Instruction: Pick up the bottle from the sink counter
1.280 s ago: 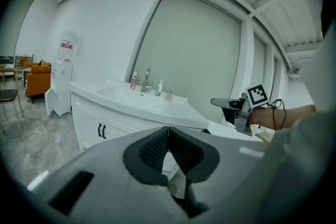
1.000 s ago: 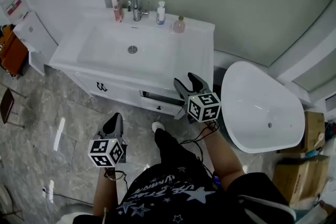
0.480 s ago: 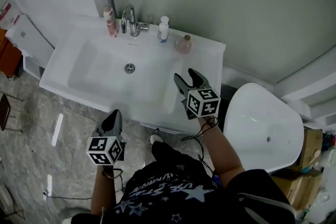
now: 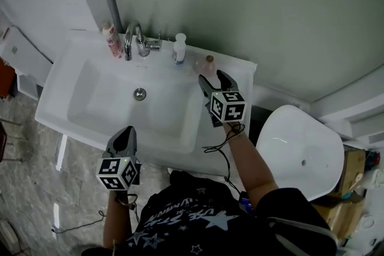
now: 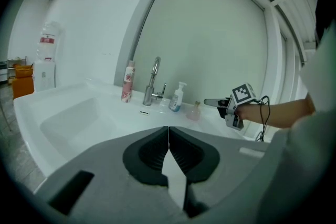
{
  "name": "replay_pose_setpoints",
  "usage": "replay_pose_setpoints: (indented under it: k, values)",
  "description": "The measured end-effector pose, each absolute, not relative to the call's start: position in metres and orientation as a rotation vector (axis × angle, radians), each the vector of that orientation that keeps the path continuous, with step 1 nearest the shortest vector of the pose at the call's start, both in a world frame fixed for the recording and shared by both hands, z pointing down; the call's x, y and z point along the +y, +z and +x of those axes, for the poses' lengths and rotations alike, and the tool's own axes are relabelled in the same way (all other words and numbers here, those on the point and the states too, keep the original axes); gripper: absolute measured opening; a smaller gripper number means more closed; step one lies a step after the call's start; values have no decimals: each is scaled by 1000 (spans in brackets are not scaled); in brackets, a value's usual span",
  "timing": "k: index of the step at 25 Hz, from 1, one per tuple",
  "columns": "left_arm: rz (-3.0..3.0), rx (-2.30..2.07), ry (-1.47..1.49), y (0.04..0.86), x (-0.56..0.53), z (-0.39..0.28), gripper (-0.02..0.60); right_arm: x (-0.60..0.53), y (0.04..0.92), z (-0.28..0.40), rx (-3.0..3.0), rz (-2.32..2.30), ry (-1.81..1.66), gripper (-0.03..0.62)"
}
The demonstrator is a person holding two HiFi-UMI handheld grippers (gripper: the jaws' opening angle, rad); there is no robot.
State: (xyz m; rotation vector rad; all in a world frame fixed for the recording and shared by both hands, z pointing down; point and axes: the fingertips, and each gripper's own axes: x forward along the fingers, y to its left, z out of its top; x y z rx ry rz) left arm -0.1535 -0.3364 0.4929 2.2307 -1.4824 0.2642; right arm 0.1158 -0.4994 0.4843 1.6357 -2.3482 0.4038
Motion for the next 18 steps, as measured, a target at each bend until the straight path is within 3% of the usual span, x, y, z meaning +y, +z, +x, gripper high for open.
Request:
replay_pose_setpoints:
  k: [10,18]
  values:
    - [2229,-1473,309,502,-382,-144,20,-564,517,133,-2250,1676,403,282]
    - [2191,-1464,336,508,-397,-133,20,-592,540,141,-2208,1668,368,252]
